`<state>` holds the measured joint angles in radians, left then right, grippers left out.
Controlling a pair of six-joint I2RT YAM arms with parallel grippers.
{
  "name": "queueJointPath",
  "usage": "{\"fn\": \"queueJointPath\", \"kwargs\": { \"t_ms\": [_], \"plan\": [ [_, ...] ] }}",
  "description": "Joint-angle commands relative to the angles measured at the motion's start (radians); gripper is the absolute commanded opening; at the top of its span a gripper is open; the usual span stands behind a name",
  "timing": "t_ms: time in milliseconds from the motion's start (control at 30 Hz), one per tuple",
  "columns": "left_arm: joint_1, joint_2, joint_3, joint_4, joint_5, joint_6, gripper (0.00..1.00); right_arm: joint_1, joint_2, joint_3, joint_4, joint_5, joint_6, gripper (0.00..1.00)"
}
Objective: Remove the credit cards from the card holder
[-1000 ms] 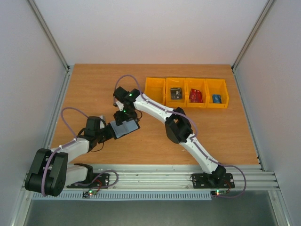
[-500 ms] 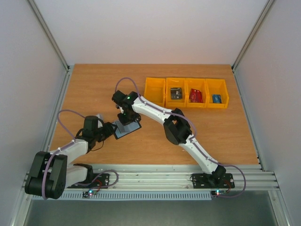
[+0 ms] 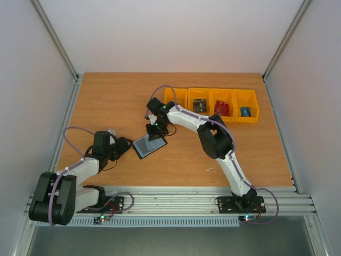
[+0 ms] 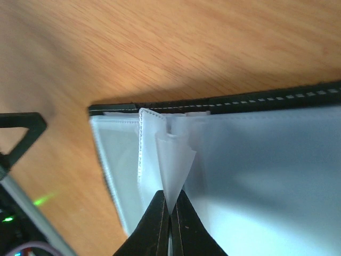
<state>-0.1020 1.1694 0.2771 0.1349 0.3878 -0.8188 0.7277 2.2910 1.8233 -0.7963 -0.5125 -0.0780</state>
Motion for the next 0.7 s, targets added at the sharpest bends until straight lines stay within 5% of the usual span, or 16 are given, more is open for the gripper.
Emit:
{"fn": "queueJointPath", "kwargs": {
  "t_ms": [0, 233, 667],
  "plan": [
    [0.026, -0.034, -0.009, 0.154, 0.141, -0.001, 0.68, -0.028, -0.146, -0.075, 0.170, -0.160, 0.040, 0.01],
    [0.027, -0.074, -0.009, 0.330, 0.312, 0.019, 0.79, -0.080, -0.280, -0.192, 0.345, -0.295, 0.155, 0.01],
    [0.065, -0.199, 0.041, 0.496, 0.469, -0.065, 0.88, -0.111, -0.422, -0.148, 0.470, -0.532, 0.161, 0.01]
  ]
}}
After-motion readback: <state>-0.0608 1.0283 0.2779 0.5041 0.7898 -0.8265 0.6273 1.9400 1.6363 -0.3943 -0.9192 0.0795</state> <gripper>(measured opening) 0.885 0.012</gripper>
